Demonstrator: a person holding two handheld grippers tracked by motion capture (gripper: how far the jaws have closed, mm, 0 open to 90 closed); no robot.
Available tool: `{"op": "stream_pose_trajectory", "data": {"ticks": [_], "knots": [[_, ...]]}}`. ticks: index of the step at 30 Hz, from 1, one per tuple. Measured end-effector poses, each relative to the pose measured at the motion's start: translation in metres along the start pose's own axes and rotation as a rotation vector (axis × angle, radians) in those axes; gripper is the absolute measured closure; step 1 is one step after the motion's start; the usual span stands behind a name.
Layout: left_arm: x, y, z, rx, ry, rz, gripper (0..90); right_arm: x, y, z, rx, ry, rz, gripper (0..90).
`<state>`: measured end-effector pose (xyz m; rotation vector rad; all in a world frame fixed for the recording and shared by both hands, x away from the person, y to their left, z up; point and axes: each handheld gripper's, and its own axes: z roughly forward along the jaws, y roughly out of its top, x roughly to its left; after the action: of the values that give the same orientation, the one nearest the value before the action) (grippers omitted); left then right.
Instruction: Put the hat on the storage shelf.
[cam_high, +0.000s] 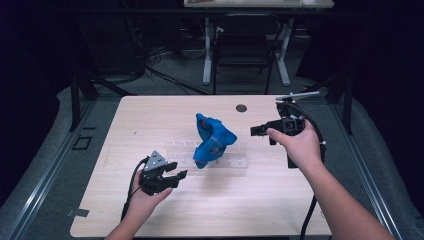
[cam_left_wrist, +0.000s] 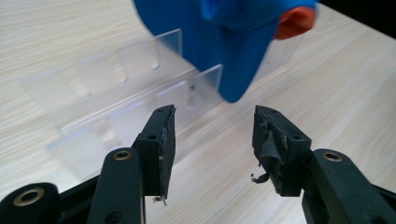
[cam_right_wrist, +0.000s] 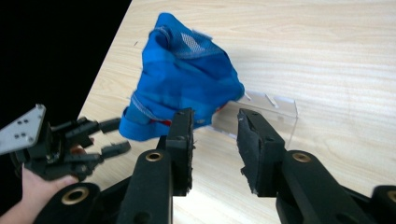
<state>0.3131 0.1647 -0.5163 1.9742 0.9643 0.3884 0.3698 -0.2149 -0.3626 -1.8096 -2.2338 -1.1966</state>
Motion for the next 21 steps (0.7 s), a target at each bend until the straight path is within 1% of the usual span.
{"op": "stream_pose_trajectory", "data": {"ticks": [3, 5, 9, 13, 14, 15, 16, 18, 19, 20, 21], "knots": [[0.01, -0.008, -0.002, 0.011, 0.017, -0.029, 49.6, -0.004, -0.009, -0.002, -0.006, -0.015, 0.0, 63.8], [0.015, -0.012, -0.005, 0.011, 0.028, -0.043, 49.6, -0.005, -0.014, -0.003, -0.002, -0.032, -0.009, 63.6], [0.023, -0.019, -0.009, 0.014, 0.047, -0.059, 49.3, -0.004, -0.027, -0.006, 0.003, -0.084, -0.035, 62.5], [0.028, -0.024, -0.015, 0.018, 0.061, -0.059, 49.1, -0.005, -0.041, -0.007, 0.002, -0.127, -0.056, 61.8], [0.03, -0.025, -0.016, 0.019, 0.065, -0.06, 49.0, -0.005, -0.045, -0.006, 0.004, -0.144, -0.06, 61.7], [0.03, -0.025, -0.016, 0.019, 0.065, -0.06, 48.9, -0.006, -0.048, -0.005, 0.005, -0.175, -0.083, 61.1], [0.032, -0.027, -0.02, 0.018, 0.071, -0.062, 48.8, -0.006, -0.051, -0.005, -0.007, -0.18, -0.096, 60.5], [0.034, -0.03, -0.023, 0.02, 0.075, -0.068, 48.5, -0.008, -0.058, -0.003, -0.006, -0.185, -0.095, 60.3], [0.035, -0.032, -0.025, 0.022, 0.081, -0.063, 48.4, -0.008, -0.061, -0.002, 0.003, -0.195, -0.097, 60.1], [0.035, -0.034, -0.026, 0.023, 0.088, -0.064, 48.3, -0.007, -0.064, -0.002, -0.003, -0.224, -0.114, 59.9], [0.036, -0.035, -0.028, 0.022, 0.093, -0.064, 48.3, -0.007, -0.067, -0.002, -0.016, -0.231, -0.123, 59.6]]}}
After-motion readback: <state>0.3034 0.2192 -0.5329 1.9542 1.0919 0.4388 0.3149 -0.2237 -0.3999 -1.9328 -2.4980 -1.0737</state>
